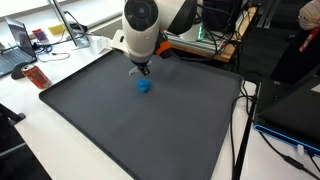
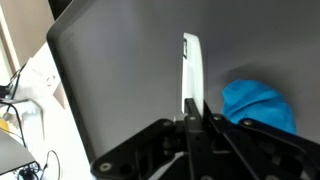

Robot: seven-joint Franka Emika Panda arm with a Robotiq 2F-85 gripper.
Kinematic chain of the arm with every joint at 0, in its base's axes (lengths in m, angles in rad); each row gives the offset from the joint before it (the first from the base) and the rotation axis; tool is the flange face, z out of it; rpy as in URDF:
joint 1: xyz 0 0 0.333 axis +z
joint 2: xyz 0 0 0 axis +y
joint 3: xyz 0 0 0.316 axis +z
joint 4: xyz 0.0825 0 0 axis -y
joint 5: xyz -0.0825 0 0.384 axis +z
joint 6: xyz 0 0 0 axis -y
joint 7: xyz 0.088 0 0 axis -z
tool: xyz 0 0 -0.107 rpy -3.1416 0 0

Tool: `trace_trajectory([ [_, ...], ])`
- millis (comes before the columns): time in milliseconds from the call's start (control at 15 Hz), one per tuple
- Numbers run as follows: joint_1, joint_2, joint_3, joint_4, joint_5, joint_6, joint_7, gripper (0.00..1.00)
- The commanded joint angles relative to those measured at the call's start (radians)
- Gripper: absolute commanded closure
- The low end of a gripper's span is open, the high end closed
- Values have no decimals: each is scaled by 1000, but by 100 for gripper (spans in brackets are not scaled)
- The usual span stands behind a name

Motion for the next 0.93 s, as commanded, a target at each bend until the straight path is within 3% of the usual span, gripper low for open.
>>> trace_trajectory([
  [0,-2,-9,12,1,-8,-31,87,99],
  [400,-7,-24,17,0,-10,-32,166,99],
  [867,-41,-57,2,17,-17,-70,172,99],
])
